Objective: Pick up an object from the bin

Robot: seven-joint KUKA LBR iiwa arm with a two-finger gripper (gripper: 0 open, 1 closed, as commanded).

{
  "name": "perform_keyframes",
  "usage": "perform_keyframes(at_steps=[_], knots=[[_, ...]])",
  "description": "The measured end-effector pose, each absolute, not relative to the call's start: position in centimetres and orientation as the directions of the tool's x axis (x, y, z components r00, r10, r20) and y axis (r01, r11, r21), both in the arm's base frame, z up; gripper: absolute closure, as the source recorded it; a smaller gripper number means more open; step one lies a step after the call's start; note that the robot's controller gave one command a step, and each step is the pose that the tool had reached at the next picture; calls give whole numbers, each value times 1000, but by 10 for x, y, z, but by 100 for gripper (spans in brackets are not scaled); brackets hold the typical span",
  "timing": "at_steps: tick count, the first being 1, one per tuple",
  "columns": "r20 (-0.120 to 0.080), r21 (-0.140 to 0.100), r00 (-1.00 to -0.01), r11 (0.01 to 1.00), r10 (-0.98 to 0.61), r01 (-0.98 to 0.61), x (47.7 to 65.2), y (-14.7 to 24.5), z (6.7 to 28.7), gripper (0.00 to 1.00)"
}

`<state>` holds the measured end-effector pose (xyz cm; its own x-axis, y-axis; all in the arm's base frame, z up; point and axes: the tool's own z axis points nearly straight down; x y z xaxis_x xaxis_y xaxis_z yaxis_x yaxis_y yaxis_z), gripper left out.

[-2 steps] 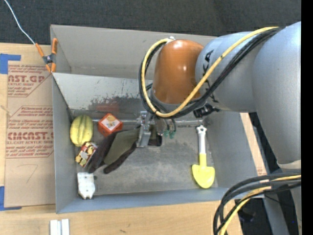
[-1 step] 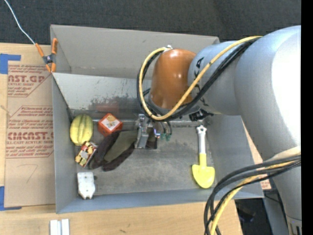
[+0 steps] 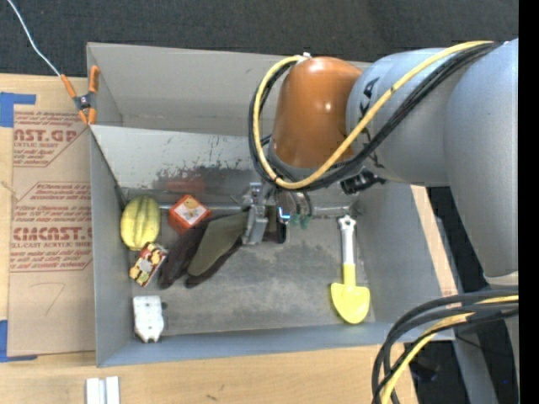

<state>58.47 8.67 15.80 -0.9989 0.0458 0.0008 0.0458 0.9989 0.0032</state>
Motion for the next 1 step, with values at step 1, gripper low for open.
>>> perform_keyframes(at_steps=[1], knots=[[-7,5,-999,999,46,46,586,87,233,100]])
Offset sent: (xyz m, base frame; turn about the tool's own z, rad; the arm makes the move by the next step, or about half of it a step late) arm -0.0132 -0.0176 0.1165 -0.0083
